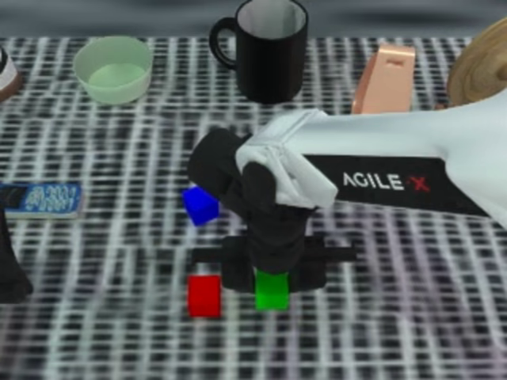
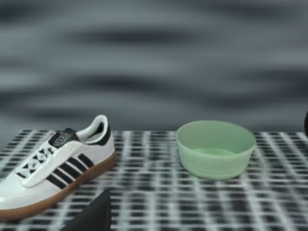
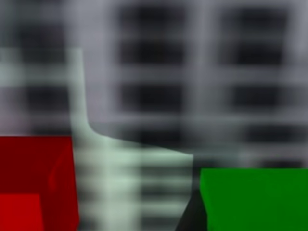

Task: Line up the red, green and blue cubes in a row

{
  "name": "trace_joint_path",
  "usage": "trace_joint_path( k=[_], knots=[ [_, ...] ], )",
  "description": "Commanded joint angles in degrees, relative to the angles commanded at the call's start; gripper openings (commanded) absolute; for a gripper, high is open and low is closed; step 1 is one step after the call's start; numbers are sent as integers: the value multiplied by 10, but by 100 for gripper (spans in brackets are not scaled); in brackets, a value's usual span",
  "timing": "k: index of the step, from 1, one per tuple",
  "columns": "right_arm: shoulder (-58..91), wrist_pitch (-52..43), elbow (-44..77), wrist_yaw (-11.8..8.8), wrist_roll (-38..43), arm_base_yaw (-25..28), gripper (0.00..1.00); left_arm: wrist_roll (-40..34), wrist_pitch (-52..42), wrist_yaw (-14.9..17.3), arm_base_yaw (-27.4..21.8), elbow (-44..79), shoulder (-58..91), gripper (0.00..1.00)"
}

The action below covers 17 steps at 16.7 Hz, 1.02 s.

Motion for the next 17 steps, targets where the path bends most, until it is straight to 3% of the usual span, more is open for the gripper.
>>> trace_joint_path(
  k=[8, 17],
  knots=[
    [0, 0, 0, 0, 0, 0, 98, 0, 0, 0, 0, 0, 0, 100],
    [0, 0, 0, 0, 0, -1, 100, 0, 0, 0, 0, 0, 0, 100]
  ],
)
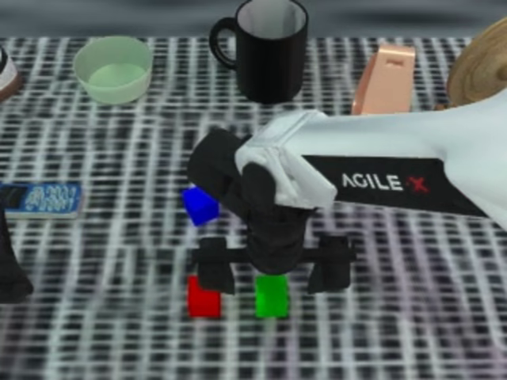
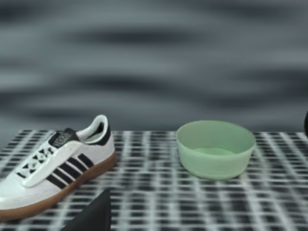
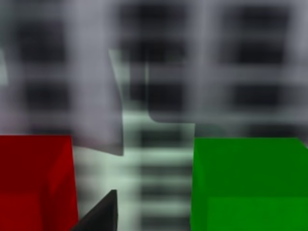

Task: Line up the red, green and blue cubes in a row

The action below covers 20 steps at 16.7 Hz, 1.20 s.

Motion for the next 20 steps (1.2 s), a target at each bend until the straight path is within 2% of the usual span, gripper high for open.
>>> trace_joint_path(
  k=[10, 15, 20],
  knots=[
    [-48, -137, 89, 0, 1, 7, 100, 0, 0, 0, 0, 0, 0, 100],
    [-51, -132, 83, 1, -1, 2, 100, 2, -3, 0, -2, 5, 5, 100],
    [-163, -72, -9, 16, -48, -50, 100, 38, -72, 3, -32, 114, 114, 100]
  ],
)
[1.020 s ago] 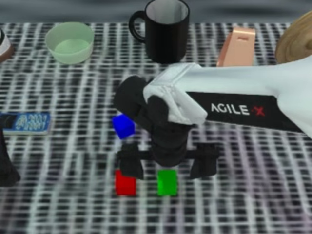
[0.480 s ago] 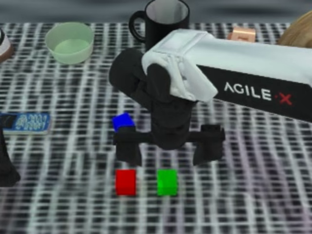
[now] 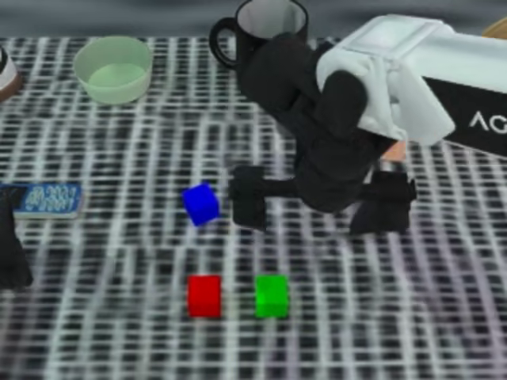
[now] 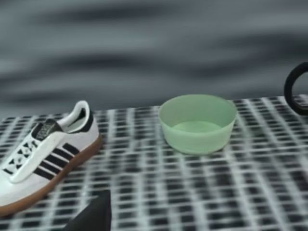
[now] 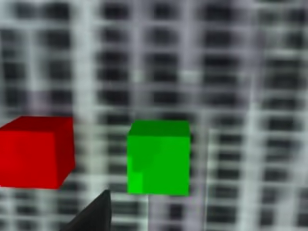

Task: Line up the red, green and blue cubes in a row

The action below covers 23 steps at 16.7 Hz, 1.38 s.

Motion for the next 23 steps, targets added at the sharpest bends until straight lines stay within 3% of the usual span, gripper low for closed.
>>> trace_joint_path(
  k=[5, 10, 16, 23],
  knots=[
    [-215, 110, -185, 14, -97, -90, 100, 71, -136, -1, -51, 218, 247, 100],
    [-481, 248, -412, 15, -213, -197, 100, 156, -307, -2, -113, 471, 590, 100],
    [-806, 423, -675, 0, -342, -325, 100, 248, -490, -2, -181, 741, 947, 100],
    [-1065, 573, -863, -28, -434, -420, 100, 313, -605, -1, -229, 954, 1167, 100]
  ],
)
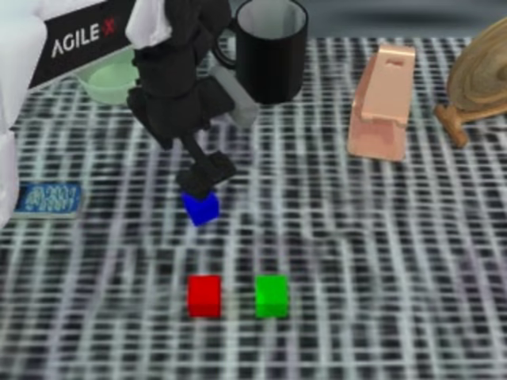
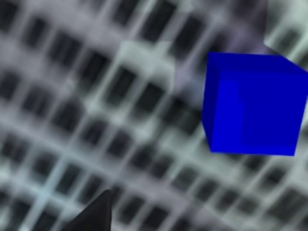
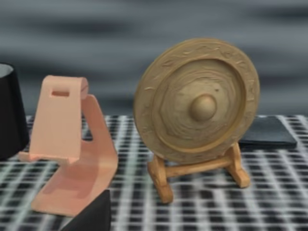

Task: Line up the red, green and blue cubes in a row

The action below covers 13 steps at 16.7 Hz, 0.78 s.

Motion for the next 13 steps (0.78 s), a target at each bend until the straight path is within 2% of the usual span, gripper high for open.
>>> trace_joint_path(
  k=[8, 13],
  knots=[
    [-27, 18, -19, -5, -9, -10, 100, 7, -9, 0, -3, 24, 26, 100],
    [-27, 18, -19, -5, -9, -10, 100, 8, 82, 0, -4, -35, 55, 100]
  ],
)
